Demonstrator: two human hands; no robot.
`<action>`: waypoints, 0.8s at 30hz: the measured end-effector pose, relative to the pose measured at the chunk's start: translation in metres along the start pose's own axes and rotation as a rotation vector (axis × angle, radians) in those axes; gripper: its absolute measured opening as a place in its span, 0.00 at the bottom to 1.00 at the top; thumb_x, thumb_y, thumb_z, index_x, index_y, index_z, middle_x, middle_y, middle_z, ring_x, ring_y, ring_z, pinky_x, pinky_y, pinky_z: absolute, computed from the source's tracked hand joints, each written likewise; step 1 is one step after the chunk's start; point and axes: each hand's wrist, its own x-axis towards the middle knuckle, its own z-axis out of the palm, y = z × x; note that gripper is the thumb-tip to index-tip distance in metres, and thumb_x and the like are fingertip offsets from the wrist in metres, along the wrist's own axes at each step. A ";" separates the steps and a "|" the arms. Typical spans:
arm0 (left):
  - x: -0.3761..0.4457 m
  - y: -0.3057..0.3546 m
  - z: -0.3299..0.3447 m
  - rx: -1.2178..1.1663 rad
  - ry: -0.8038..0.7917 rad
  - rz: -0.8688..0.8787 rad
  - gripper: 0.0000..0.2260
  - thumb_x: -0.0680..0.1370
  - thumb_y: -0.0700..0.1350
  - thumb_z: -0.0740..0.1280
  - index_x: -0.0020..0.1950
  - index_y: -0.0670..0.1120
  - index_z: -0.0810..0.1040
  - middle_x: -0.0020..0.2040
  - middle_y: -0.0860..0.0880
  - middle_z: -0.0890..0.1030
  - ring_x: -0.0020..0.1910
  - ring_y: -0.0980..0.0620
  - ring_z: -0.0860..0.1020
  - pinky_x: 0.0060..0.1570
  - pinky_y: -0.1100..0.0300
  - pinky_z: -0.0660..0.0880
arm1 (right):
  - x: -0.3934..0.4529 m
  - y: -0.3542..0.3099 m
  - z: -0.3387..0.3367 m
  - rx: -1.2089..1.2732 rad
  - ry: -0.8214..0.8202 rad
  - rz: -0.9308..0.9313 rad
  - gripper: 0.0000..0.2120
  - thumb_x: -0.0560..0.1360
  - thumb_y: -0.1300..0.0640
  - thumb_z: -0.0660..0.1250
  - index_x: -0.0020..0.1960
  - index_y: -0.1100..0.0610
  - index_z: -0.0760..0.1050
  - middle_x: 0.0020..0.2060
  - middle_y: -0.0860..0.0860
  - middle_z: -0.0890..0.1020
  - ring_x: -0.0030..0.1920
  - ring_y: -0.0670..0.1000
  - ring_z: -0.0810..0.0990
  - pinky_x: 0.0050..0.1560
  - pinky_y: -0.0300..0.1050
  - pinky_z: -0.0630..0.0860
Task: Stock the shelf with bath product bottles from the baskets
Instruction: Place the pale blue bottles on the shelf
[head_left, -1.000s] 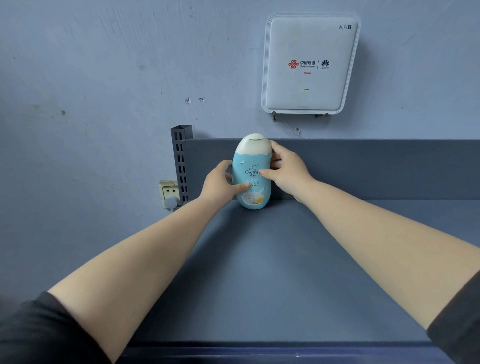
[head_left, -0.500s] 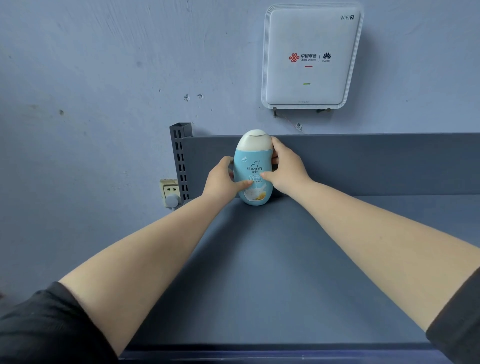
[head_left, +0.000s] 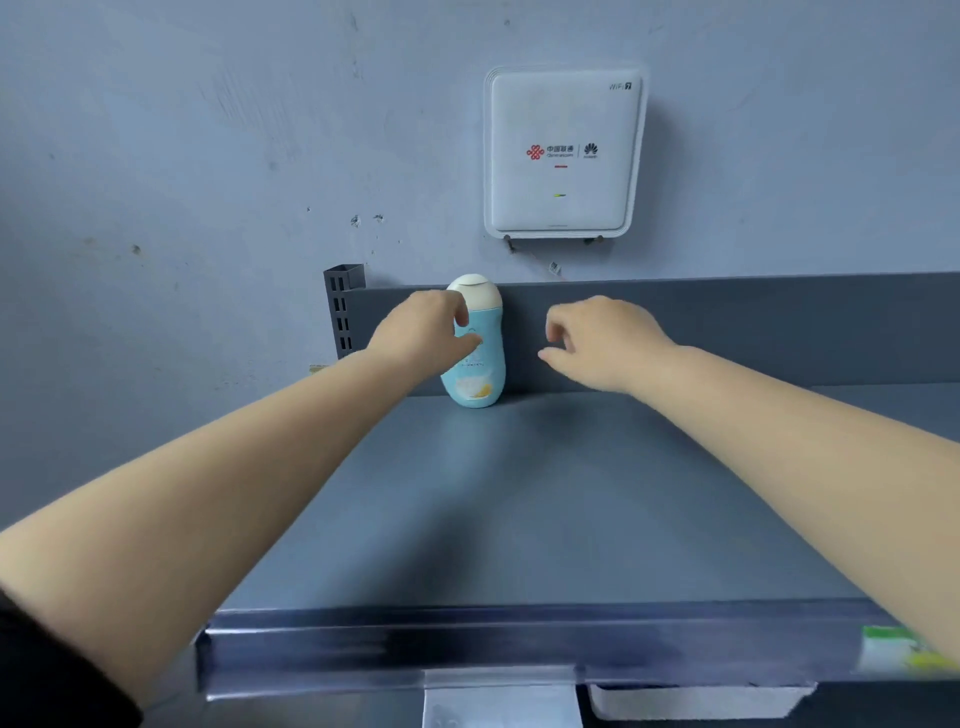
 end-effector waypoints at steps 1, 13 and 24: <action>-0.005 0.016 -0.003 0.110 -0.020 0.048 0.11 0.76 0.49 0.65 0.55 0.45 0.75 0.52 0.47 0.77 0.47 0.47 0.74 0.42 0.58 0.67 | -0.013 0.006 -0.008 -0.134 -0.031 -0.045 0.09 0.77 0.48 0.60 0.51 0.53 0.72 0.47 0.50 0.78 0.49 0.55 0.75 0.41 0.45 0.67; -0.074 0.273 0.054 0.304 -0.033 0.586 0.10 0.78 0.47 0.59 0.56 0.44 0.74 0.54 0.48 0.76 0.51 0.46 0.76 0.38 0.57 0.65 | -0.214 0.147 -0.110 -0.479 -0.033 0.105 0.11 0.79 0.50 0.56 0.50 0.56 0.71 0.45 0.50 0.78 0.44 0.54 0.76 0.36 0.44 0.65; -0.165 0.489 0.130 0.017 -0.172 0.937 0.12 0.78 0.50 0.60 0.56 0.45 0.74 0.53 0.48 0.77 0.51 0.46 0.76 0.40 0.58 0.67 | -0.424 0.256 -0.172 -0.579 -0.115 0.519 0.12 0.78 0.48 0.58 0.53 0.56 0.72 0.49 0.53 0.79 0.49 0.57 0.77 0.40 0.46 0.69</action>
